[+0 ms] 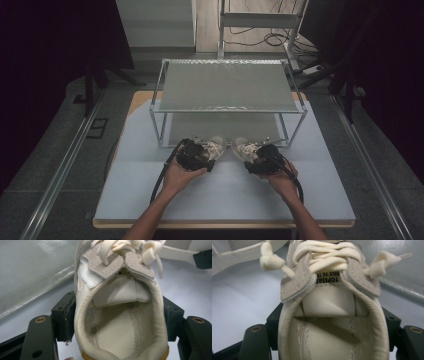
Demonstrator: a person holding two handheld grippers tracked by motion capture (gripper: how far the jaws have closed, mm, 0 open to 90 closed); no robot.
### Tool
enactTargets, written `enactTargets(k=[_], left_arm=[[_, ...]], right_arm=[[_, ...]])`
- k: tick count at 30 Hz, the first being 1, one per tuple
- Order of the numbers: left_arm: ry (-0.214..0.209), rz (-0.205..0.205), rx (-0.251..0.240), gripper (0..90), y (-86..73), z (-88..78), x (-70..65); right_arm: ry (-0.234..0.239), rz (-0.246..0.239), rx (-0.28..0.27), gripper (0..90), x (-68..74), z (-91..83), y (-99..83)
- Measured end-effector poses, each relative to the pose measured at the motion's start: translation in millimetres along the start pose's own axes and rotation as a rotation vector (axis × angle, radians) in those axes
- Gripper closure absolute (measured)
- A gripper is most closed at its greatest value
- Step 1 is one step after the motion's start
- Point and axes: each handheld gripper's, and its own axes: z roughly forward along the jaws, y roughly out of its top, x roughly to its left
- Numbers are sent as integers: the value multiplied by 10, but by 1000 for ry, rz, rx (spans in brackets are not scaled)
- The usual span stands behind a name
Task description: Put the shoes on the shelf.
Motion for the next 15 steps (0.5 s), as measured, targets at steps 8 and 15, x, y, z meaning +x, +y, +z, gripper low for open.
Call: enactTargets(k=[8,15], left_arm=[[19,-33,-5,299,50,104,103],[34,-32,2,299,126,161,134]], right_arm=[[-7,34,-2,286,-13,122,136],[-16,50,-1,285,-30,180,224]])
